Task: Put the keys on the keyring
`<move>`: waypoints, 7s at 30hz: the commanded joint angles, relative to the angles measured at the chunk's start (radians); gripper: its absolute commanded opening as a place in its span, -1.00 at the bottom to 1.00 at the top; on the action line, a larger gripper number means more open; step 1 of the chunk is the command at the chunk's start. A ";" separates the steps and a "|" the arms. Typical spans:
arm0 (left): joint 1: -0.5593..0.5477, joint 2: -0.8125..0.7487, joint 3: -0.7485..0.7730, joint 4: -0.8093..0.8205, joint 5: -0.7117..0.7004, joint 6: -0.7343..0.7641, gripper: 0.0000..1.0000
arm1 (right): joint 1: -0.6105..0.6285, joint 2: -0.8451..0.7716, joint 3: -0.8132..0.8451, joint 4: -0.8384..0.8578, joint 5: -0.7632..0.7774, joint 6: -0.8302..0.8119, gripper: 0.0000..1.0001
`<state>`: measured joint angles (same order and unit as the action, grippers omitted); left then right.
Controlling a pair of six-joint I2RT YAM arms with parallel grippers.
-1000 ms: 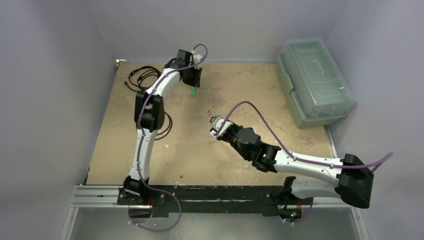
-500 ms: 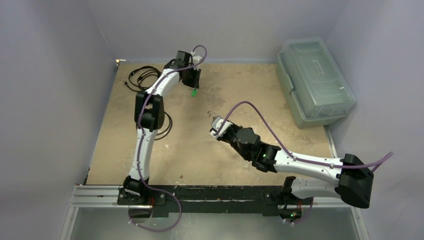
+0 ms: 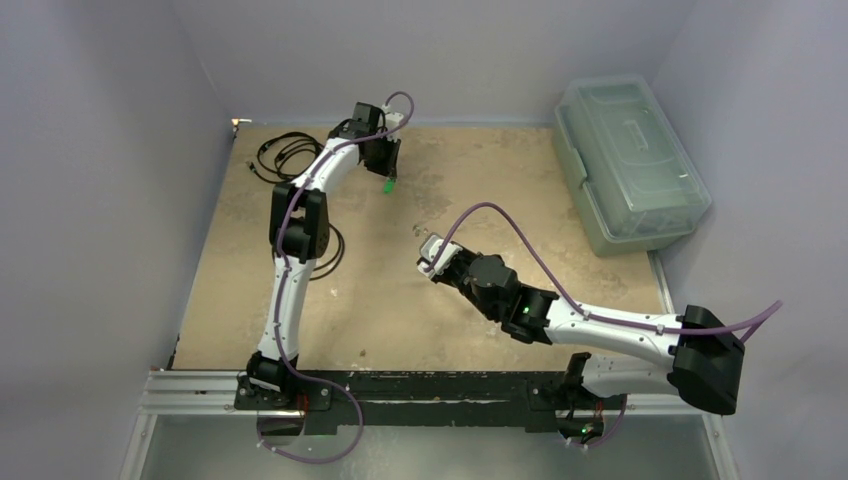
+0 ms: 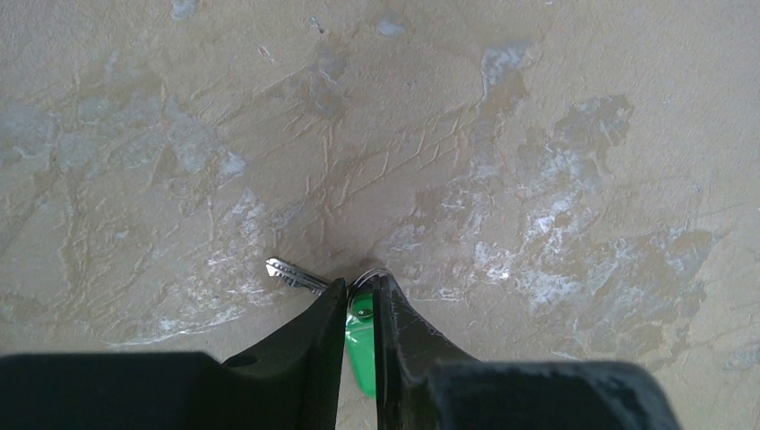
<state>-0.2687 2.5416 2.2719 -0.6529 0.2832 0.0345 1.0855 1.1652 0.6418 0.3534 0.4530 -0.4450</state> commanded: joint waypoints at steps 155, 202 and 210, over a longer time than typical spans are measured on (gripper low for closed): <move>-0.251 -2.149 -1.814 0.438 0.899 0.624 -1.00 | 0.200 -0.022 0.184 -0.266 -0.832 -0.113 -1.00; -0.285 -2.110 -1.773 0.390 0.978 0.622 -1.00 | 0.200 0.000 0.201 -0.271 -0.774 -0.109 -1.00; -0.286 -2.106 -1.757 0.348 0.981 0.645 -1.00 | 0.200 -0.013 0.201 -0.275 -0.777 -0.111 -1.00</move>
<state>-0.5465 0.4282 0.4774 -0.2848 1.2205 0.6491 1.2827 1.1881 0.7856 0.0231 -0.3389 -0.5430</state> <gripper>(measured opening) 0.006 0.024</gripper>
